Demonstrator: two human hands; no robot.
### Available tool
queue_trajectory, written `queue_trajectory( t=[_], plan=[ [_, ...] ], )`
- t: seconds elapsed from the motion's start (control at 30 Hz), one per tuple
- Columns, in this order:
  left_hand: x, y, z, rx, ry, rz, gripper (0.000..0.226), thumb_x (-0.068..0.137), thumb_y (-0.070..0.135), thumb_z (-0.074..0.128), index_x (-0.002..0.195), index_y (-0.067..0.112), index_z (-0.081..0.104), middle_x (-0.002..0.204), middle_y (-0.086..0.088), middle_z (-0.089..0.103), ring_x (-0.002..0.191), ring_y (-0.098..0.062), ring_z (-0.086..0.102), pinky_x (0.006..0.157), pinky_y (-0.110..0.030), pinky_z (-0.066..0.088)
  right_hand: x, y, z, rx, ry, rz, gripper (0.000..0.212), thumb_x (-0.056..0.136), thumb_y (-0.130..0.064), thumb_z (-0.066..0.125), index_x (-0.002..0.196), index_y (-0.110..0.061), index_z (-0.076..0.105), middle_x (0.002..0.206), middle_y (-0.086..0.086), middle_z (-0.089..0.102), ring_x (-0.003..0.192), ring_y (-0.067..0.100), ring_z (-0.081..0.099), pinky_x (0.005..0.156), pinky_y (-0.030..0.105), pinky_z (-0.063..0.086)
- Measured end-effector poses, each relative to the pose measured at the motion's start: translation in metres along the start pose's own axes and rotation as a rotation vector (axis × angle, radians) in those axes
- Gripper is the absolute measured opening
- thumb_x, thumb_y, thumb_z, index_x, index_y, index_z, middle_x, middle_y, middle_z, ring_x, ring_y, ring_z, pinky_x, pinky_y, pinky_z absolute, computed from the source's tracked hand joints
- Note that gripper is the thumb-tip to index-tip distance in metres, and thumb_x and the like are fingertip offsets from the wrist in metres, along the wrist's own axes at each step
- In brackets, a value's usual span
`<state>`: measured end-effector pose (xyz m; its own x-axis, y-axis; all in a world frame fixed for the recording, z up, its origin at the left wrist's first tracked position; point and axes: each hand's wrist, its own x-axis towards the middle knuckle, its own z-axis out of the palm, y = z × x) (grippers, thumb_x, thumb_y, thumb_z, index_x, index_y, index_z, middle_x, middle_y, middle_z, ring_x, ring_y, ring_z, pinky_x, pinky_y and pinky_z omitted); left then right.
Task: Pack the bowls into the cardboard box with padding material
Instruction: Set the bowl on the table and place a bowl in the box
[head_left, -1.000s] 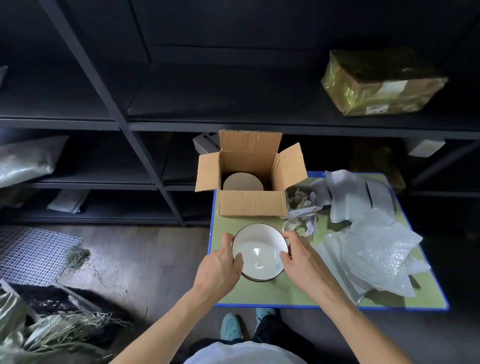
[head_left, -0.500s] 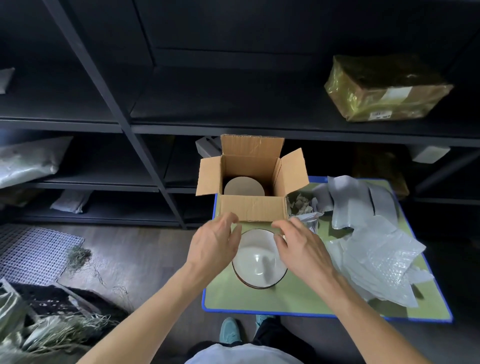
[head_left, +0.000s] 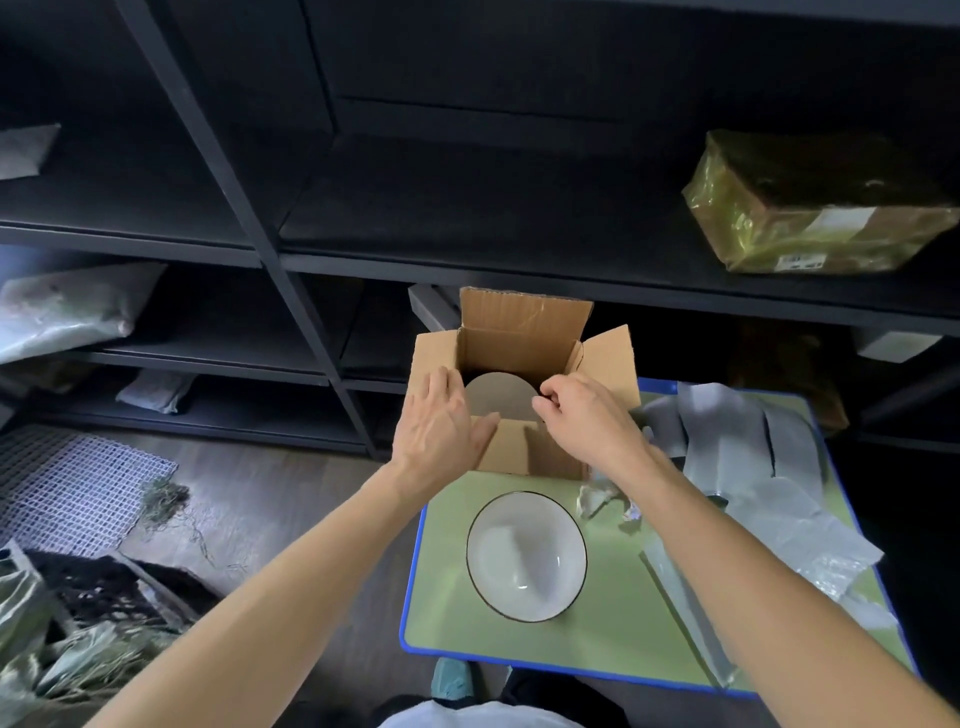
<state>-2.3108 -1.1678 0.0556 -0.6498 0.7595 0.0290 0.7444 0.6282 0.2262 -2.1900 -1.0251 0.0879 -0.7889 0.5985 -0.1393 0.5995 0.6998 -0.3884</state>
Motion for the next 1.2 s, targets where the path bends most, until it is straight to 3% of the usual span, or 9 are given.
queue_trajectory(
  t=[0.07,0.13,0.3,0.5,0.57,0.67,0.73,0.97,1.2],
  plan=[
    [0.0,0.004,0.008,0.01,-0.031,-0.019,0.072,0.094,0.063,0.041,0.133,0.003,0.04,0.125,-0.009,0.044,0.107,-0.023,0.044,0.09,-0.031,0.043,0.016,-0.003,0.007,-0.076,-0.088,0.016,0.031,0.101,-0.034,0.047,0.08,-0.012,0.051,0.085,0.005,0.054,0.081,0.026,0.054,0.063,0.034,0.036],
    [-0.004,0.009,0.014,0.034,-0.029,-0.041,0.077,0.094,0.064,0.038,0.137,0.001,0.037,0.125,-0.009,0.043,0.105,-0.022,0.044,0.091,-0.029,0.043,0.029,-0.005,0.014,-0.111,-0.167,0.041,0.032,0.102,-0.034,0.046,0.082,-0.01,0.054,0.081,0.006,0.054,0.079,0.027,0.056,0.061,0.033,0.036],
    [-0.01,0.013,0.021,0.069,0.012,-0.085,0.083,0.093,0.064,0.041,0.142,-0.002,0.035,0.121,-0.01,0.048,0.1,-0.02,0.047,0.09,-0.029,0.044,0.057,-0.005,0.031,-0.148,-0.323,0.136,0.041,0.105,-0.037,0.045,0.113,-0.001,0.063,0.109,0.015,0.069,0.101,0.034,0.064,0.073,0.036,0.044],
    [-0.007,0.014,0.02,0.163,-0.012,-0.08,0.088,0.093,0.066,0.038,0.143,-0.006,0.035,0.111,-0.009,0.052,0.092,-0.019,0.047,0.085,-0.028,0.045,0.083,-0.007,0.044,-0.221,-0.5,0.257,0.037,0.103,-0.02,0.042,0.13,0.0,0.057,0.131,0.018,0.061,0.118,0.035,0.058,0.083,0.035,0.044],
    [-0.008,0.013,0.019,0.187,-0.005,-0.073,0.089,0.093,0.067,0.039,0.142,-0.007,0.037,0.106,-0.009,0.054,0.087,-0.019,0.048,0.081,-0.028,0.047,0.089,-0.007,0.053,-0.196,-0.536,0.294,0.04,0.103,-0.015,0.039,0.136,0.003,0.051,0.138,0.02,0.056,0.123,0.036,0.055,0.092,0.037,0.046],
    [-0.01,0.013,0.017,0.155,-0.016,-0.073,0.089,0.094,0.067,0.037,0.145,-0.004,0.033,0.109,-0.007,0.053,0.087,-0.016,0.044,0.081,-0.028,0.046,0.092,-0.007,0.061,-0.19,-0.516,0.382,0.057,0.106,-0.017,0.033,0.151,0.012,0.014,0.153,0.025,0.036,0.139,0.036,0.04,0.109,0.04,0.037],
    [-0.009,0.013,0.015,0.123,-0.031,-0.081,0.089,0.094,0.067,0.036,0.148,-0.002,0.028,0.112,-0.006,0.052,0.088,-0.015,0.042,0.082,-0.027,0.045,0.092,-0.006,0.062,-0.198,-0.475,0.393,0.061,0.107,-0.018,0.033,0.151,0.013,0.004,0.155,0.024,0.033,0.142,0.033,0.037,0.11,0.038,0.035],
    [-0.008,0.011,0.011,0.181,-0.037,-0.058,0.086,0.094,0.067,0.035,0.145,-0.003,0.032,0.108,-0.006,0.053,0.082,-0.016,0.04,0.079,-0.028,0.044,0.091,0.001,0.061,-0.158,-0.373,0.357,0.06,0.099,-0.008,0.046,0.148,0.008,0.017,0.141,0.024,0.05,0.131,0.036,0.05,0.1,0.04,0.044],
    [-0.011,0.01,0.01,0.07,-0.07,-0.08,0.087,0.095,0.065,0.038,0.152,0.002,0.019,0.119,-0.006,0.053,0.099,-0.019,0.051,0.084,-0.028,0.045,0.078,-0.013,0.041,-0.175,-0.166,0.268,0.062,0.093,-0.014,0.053,0.149,-0.002,0.029,0.13,0.022,0.06,0.119,0.037,0.059,0.092,0.04,0.05]
  ],
)
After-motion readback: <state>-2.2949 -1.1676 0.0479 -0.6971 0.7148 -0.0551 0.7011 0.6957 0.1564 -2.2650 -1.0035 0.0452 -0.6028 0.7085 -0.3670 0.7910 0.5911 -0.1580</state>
